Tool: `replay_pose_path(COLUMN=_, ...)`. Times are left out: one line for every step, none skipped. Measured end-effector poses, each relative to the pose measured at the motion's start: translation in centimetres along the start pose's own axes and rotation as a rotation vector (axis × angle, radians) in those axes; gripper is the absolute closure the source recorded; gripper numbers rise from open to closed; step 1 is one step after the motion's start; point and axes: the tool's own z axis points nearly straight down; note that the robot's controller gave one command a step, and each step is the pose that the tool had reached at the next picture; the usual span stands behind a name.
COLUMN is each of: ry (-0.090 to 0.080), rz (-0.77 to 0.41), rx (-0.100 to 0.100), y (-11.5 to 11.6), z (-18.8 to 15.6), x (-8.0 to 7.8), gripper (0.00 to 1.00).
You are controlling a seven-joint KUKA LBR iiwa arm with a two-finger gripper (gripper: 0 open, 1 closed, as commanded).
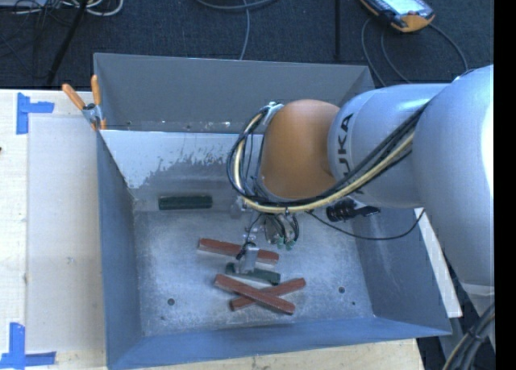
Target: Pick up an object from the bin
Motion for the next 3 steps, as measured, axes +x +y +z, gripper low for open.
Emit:
replay_pose_path(ry=0.01, rz=0.05, rx=0.002, y=-0.37, z=3.35, x=-0.77, gripper=0.0)
replay_pose_path(ry=0.007, rz=0.14, rx=0.001, y=-0.95, z=3.2, x=-0.66, gripper=0.0)
replay_pose_path(ry=0.005, rz=0.051, rx=0.003, y=-0.43, z=2.97, x=-0.94, gripper=1.0)
